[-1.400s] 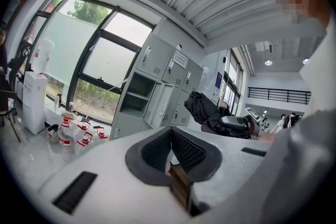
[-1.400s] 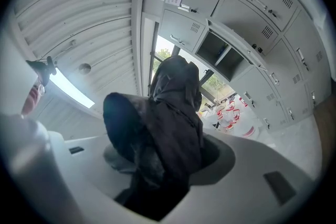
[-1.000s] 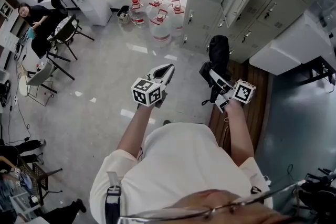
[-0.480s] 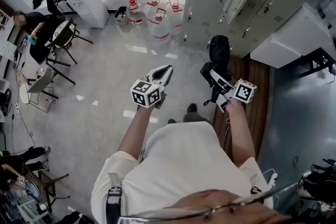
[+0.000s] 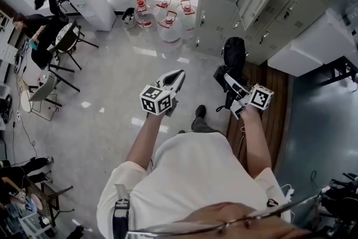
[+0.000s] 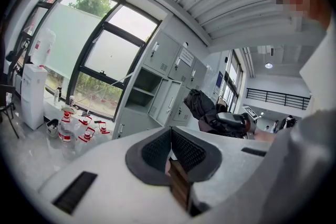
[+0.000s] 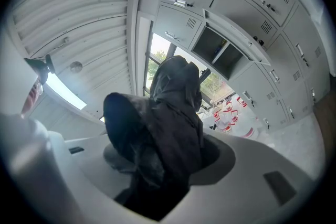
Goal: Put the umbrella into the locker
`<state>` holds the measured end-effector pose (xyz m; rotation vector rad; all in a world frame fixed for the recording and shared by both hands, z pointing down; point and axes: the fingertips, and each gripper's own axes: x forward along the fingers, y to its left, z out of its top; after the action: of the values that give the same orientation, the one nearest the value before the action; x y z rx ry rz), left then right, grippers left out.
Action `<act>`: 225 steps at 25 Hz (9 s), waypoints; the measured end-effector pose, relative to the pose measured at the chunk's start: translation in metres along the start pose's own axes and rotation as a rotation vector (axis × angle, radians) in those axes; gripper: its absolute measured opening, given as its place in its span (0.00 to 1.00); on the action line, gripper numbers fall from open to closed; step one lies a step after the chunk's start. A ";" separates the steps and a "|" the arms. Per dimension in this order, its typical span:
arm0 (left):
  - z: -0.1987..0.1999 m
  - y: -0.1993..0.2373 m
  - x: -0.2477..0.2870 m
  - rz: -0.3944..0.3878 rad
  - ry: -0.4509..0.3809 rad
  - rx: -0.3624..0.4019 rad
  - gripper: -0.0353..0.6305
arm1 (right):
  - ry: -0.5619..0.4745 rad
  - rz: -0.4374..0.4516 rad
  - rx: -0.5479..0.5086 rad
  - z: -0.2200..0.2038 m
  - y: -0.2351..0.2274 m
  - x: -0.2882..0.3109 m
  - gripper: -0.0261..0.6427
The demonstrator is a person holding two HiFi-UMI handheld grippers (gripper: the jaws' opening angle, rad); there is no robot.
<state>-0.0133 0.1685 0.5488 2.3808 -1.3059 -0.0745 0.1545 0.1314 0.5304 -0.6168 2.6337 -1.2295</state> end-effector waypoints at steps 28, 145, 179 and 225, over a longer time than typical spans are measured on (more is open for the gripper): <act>0.064 0.068 0.192 0.051 0.006 0.021 0.06 | 0.030 0.035 -0.012 0.160 -0.138 0.076 0.40; 0.202 0.310 0.375 -0.097 0.061 0.023 0.06 | 0.339 -1.019 -1.384 0.533 -0.392 0.394 0.56; 0.166 0.274 0.348 -0.286 0.179 0.080 0.06 | 0.131 -1.023 -1.110 0.420 -0.292 0.295 0.25; 0.181 0.197 0.378 -0.285 0.067 0.114 0.06 | -0.124 -0.741 -0.788 0.335 -0.232 0.195 0.05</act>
<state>-0.0029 -0.2937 0.5181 2.6274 -0.9571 -0.0032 0.1554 -0.3193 0.4955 -1.8257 2.7911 -0.1321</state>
